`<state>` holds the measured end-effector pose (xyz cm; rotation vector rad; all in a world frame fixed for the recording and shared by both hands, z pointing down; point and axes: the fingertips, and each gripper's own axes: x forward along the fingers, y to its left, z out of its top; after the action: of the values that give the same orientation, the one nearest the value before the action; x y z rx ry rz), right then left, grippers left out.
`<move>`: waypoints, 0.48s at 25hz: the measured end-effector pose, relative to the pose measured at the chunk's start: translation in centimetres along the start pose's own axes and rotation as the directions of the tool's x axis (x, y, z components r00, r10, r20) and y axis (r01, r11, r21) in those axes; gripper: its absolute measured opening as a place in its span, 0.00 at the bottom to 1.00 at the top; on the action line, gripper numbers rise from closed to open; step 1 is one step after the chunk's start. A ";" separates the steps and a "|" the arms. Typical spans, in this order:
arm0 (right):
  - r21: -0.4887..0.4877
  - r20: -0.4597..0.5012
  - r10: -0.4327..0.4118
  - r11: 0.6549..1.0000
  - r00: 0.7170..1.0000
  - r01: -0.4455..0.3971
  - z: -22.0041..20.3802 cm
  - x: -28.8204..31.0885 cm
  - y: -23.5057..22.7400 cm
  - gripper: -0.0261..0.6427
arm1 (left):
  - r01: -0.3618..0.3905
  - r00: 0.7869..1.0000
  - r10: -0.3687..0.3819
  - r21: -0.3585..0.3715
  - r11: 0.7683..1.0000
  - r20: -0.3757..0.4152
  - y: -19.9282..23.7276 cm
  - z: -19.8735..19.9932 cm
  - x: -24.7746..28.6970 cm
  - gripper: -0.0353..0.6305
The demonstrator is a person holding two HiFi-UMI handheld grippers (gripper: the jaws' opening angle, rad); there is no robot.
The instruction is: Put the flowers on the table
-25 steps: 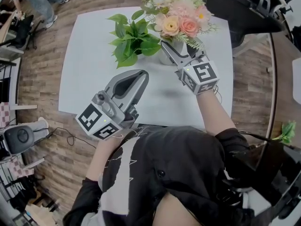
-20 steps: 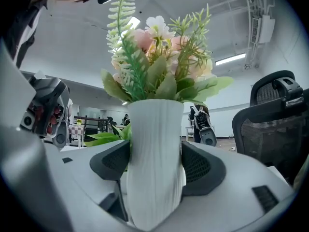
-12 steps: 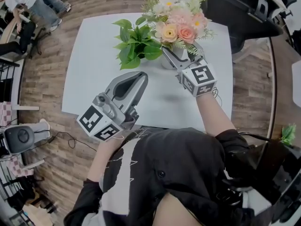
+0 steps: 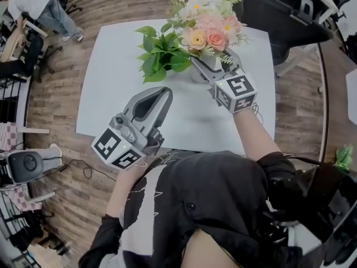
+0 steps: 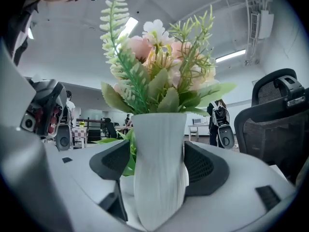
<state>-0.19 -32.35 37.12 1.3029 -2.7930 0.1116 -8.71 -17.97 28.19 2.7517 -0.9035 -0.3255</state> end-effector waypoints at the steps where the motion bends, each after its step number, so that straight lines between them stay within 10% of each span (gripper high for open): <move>1: 0.004 0.002 0.006 1.000 1.000 -0.006 0.1 -0.2 0.1 0.55 | 0.001 1.000 -0.001 0.003 1.000 0.001 -0.2 0.1 0.0 0.07; 12: 0.089 0.016 -0.024 0.996 1.000 0.023 0.9 -5.1 -1.2 0.56 | -0.088 0.996 0.088 0.020 0.996 0.010 -2.2 0.2 -0.7 0.07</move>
<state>4.02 -29.32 35.86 1.3615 -2.8163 0.2263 -8.05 -15.84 27.43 2.7210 -1.0326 -0.3149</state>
